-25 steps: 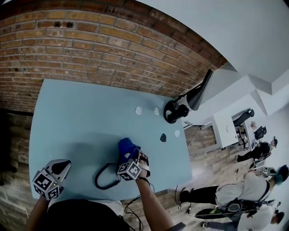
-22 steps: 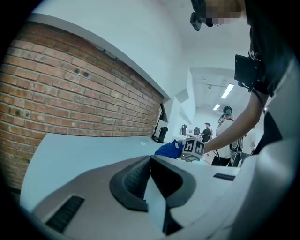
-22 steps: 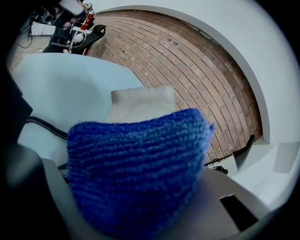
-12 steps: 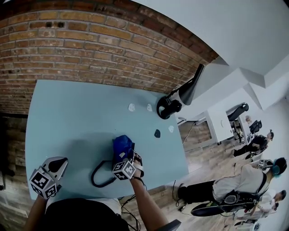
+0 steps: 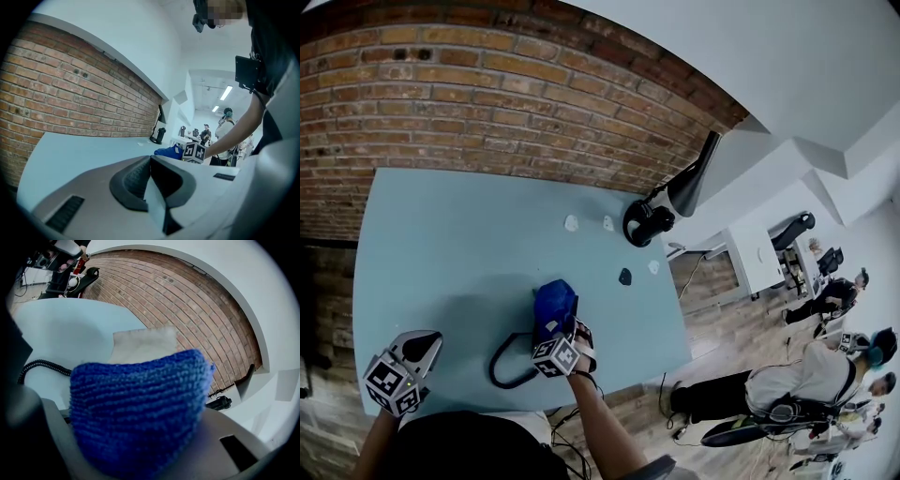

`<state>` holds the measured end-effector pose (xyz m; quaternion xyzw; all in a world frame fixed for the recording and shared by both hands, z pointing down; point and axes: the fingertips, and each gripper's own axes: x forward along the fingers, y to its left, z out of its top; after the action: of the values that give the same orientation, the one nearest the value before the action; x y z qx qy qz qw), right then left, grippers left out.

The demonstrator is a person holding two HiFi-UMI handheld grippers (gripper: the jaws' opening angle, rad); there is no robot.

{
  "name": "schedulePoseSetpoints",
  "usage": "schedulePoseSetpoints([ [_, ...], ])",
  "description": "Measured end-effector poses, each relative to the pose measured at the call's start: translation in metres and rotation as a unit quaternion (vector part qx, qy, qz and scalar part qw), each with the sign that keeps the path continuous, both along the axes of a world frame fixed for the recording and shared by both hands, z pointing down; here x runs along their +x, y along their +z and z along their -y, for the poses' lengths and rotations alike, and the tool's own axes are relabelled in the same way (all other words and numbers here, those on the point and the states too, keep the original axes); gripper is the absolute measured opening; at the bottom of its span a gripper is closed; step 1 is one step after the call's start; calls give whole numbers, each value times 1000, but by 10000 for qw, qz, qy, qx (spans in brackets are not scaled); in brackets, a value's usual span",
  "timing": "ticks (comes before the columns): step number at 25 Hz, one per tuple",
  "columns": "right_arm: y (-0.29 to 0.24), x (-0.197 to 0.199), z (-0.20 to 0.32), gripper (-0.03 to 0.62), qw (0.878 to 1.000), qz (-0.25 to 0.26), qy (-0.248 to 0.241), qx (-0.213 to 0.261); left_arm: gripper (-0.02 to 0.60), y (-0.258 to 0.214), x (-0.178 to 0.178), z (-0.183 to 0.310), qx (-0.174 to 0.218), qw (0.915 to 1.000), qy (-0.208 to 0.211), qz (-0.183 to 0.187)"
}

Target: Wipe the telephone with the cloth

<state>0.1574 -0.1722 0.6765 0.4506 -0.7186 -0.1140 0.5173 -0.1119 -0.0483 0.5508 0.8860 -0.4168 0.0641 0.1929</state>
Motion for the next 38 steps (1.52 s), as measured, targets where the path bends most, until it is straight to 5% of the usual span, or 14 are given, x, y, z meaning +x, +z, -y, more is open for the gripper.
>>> schedulePoseSetpoints([
  [38, 26, 6, -52, 59, 9996, 56, 99, -246, 20, 9, 11, -8, -52, 9999, 118, -16],
])
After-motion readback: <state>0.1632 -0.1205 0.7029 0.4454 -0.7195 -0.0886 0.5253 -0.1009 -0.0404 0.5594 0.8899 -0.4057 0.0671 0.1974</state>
